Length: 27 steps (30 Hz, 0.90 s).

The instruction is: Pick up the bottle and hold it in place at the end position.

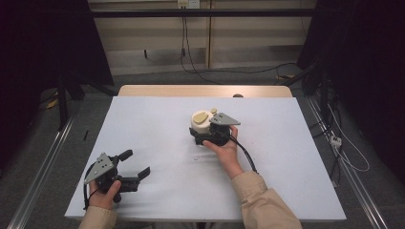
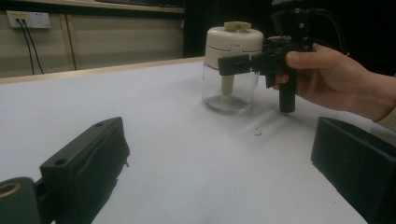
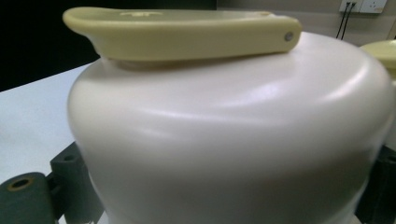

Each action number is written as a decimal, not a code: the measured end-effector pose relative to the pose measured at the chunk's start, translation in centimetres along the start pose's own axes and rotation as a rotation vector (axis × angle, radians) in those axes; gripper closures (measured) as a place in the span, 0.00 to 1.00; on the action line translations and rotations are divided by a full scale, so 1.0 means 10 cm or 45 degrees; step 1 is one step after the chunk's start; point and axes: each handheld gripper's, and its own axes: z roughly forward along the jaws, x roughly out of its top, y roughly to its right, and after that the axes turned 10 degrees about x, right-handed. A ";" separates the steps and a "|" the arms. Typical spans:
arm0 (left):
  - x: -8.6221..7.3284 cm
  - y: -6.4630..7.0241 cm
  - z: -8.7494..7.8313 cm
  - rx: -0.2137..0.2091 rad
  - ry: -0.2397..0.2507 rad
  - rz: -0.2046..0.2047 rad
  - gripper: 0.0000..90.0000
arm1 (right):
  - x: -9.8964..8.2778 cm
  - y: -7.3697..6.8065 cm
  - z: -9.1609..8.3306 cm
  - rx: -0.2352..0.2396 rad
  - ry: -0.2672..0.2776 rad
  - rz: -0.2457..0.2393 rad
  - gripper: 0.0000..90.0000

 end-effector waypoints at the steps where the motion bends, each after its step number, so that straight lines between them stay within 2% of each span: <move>1: 0.00 0.00 0.00 0.000 0.000 0.000 0.04 | 0.00 0.00 -0.01 0.001 -0.003 0.005 0.07; 6: 0.00 0.00 0.00 0.001 -0.003 0.002 0.04 | -0.01 0.01 -0.04 0.008 -0.014 0.031 0.07; 19: 0.01 -0.04 0.08 0.013 -0.009 -0.010 0.04 | -0.01 0.01 -0.04 0.012 -0.025 0.029 0.07; 27: 0.02 -0.01 0.14 0.014 -0.018 -0.002 0.04 | 0.00 0.01 -0.04 0.011 -0.032 0.032 0.07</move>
